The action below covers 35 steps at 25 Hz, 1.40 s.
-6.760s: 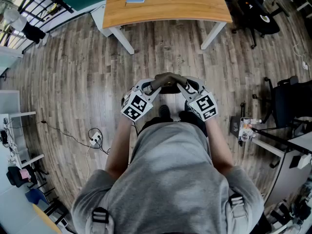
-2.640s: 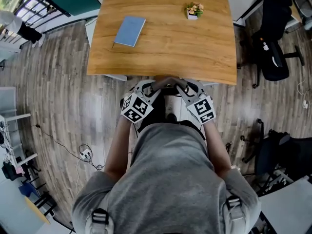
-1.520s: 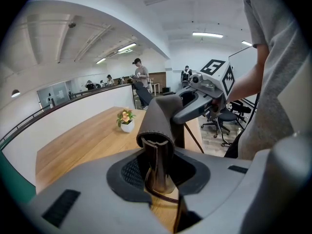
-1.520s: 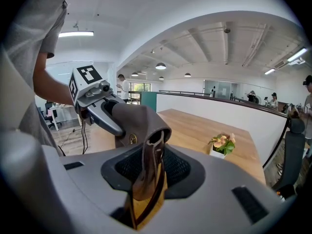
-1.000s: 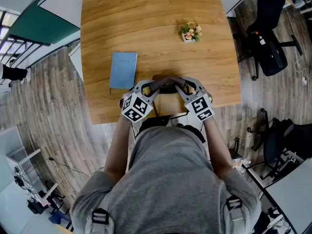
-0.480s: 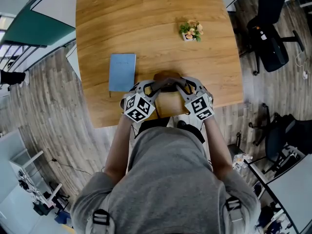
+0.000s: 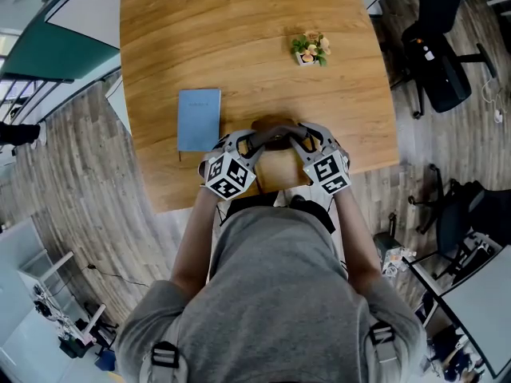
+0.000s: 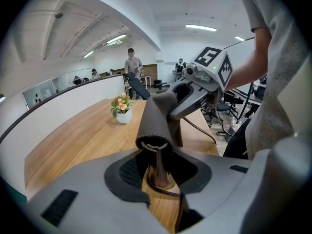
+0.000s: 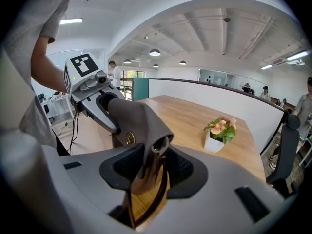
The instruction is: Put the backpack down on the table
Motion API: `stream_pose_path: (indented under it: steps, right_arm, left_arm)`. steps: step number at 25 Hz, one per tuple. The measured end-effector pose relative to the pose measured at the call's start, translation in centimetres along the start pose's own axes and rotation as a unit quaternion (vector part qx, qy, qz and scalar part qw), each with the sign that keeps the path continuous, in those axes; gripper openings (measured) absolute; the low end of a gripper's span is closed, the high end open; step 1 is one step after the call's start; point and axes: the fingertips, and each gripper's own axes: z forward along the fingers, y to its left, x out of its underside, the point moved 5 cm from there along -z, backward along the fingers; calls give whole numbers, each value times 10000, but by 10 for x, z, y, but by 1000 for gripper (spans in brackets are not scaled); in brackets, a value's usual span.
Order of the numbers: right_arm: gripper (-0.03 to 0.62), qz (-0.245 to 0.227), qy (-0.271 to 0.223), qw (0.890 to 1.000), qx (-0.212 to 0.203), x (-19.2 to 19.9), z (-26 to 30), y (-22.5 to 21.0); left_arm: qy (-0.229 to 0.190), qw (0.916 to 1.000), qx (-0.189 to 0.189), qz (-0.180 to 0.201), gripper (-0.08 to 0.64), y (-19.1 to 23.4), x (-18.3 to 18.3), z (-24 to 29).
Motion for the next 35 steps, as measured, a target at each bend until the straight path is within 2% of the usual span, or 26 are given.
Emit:
stream_pose_path:
  steps: [13, 20, 30, 35]
  right_arm:
    - [184, 167, -244, 9995, 144, -8, -8, -7]
    - [196, 154, -409, 9989, 138, -13, -18, -5]
    - [199, 14, -448, 9989, 171, -9, -43, -2]
    - [201, -19, -400, 9991, 145, 3, -59, 2]
  left_arm:
    - [-98, 9997, -197, -71, 182, 6, -2, -6]
    - [-381, 9973, -502, -387, 217, 11, -8, -21]
    - [-446, 9908, -1094, -663, 217, -1, -8, -45]
    - [-436, 9876, -1265, -818, 216, -17, -5, -50]
